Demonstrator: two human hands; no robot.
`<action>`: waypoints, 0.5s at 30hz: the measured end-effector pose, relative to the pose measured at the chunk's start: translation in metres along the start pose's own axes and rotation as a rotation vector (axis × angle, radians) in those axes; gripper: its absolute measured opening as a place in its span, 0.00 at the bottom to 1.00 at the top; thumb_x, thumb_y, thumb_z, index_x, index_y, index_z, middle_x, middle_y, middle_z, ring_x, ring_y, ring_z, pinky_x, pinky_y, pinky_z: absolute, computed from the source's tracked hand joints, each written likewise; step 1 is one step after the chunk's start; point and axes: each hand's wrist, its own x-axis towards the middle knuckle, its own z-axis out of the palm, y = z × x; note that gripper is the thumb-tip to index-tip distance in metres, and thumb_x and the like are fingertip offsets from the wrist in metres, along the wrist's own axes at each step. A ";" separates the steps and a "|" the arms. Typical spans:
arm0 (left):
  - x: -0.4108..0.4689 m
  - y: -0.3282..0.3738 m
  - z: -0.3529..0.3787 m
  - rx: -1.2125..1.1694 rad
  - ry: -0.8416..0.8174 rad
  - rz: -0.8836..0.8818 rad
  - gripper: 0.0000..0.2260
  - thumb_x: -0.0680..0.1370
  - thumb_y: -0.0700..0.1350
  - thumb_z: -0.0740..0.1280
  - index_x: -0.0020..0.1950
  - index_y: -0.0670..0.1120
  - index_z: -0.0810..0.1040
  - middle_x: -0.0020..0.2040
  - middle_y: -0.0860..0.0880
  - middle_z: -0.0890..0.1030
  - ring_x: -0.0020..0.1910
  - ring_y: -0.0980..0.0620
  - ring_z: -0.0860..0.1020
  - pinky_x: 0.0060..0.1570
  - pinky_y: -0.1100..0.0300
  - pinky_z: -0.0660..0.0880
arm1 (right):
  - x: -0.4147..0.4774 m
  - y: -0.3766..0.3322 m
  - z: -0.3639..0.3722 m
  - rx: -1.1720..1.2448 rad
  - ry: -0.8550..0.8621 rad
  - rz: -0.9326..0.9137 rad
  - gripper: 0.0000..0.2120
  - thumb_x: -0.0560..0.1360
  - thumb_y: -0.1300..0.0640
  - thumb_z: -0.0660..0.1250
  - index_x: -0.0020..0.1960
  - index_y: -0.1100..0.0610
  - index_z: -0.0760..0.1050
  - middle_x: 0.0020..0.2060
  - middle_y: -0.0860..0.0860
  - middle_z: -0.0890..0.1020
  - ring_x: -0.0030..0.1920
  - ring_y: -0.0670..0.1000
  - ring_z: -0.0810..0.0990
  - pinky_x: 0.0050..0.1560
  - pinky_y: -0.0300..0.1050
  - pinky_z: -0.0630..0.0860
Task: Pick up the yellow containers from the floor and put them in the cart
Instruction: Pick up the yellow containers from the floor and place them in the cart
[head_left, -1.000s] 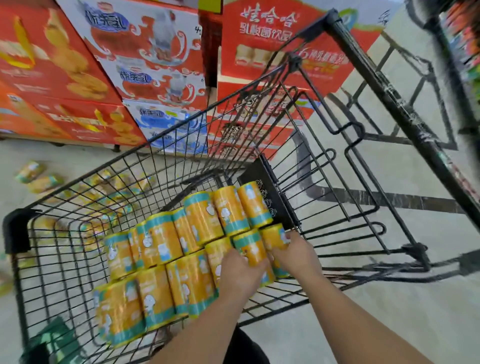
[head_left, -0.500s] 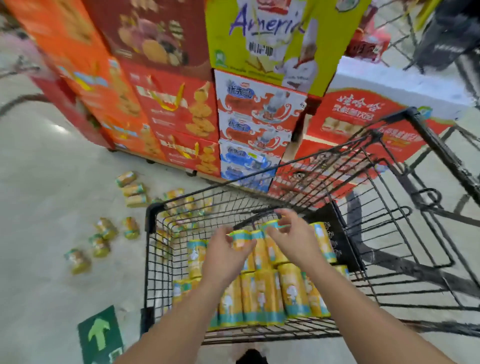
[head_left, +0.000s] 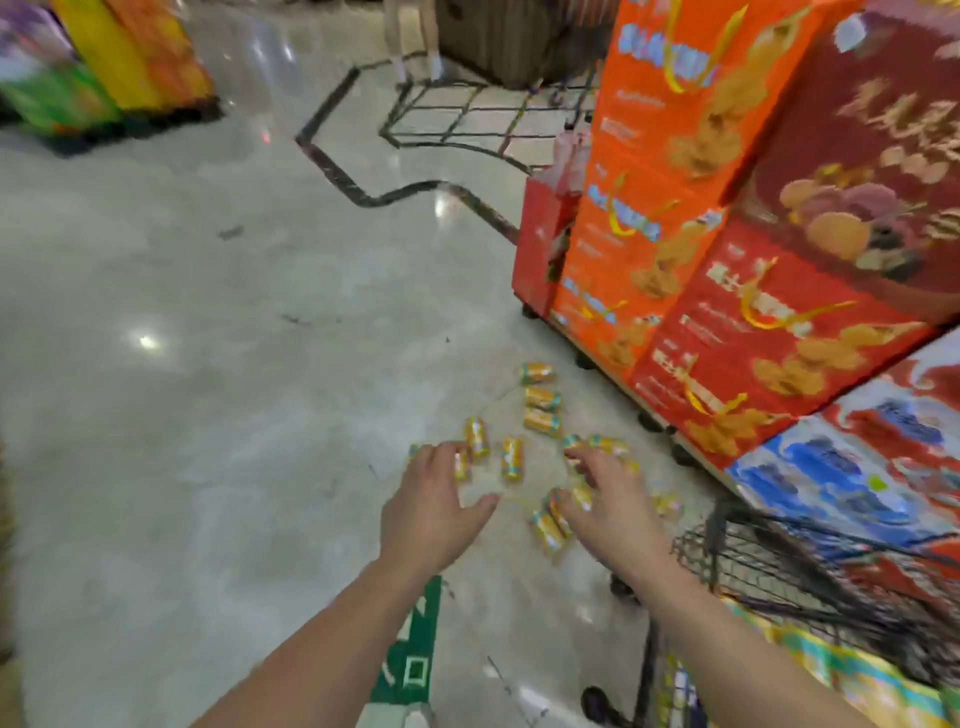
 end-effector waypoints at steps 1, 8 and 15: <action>0.009 -0.022 -0.013 0.012 0.003 -0.026 0.29 0.72 0.63 0.67 0.69 0.55 0.65 0.64 0.54 0.70 0.64 0.53 0.71 0.52 0.53 0.75 | 0.009 -0.017 0.016 -0.022 -0.032 -0.002 0.24 0.71 0.49 0.72 0.65 0.51 0.74 0.54 0.51 0.78 0.56 0.52 0.78 0.58 0.50 0.74; 0.085 -0.119 -0.029 0.060 -0.106 -0.190 0.31 0.72 0.64 0.66 0.71 0.53 0.63 0.66 0.53 0.69 0.65 0.52 0.70 0.52 0.54 0.75 | 0.075 -0.052 0.106 -0.094 -0.206 0.070 0.25 0.73 0.45 0.68 0.69 0.48 0.70 0.60 0.47 0.75 0.62 0.48 0.74 0.57 0.45 0.71; 0.200 -0.162 0.024 0.154 -0.259 -0.232 0.31 0.73 0.65 0.63 0.72 0.54 0.61 0.67 0.55 0.67 0.65 0.54 0.70 0.51 0.56 0.75 | 0.189 -0.013 0.187 -0.070 -0.302 0.204 0.24 0.75 0.43 0.65 0.70 0.45 0.67 0.61 0.45 0.74 0.63 0.47 0.73 0.58 0.44 0.73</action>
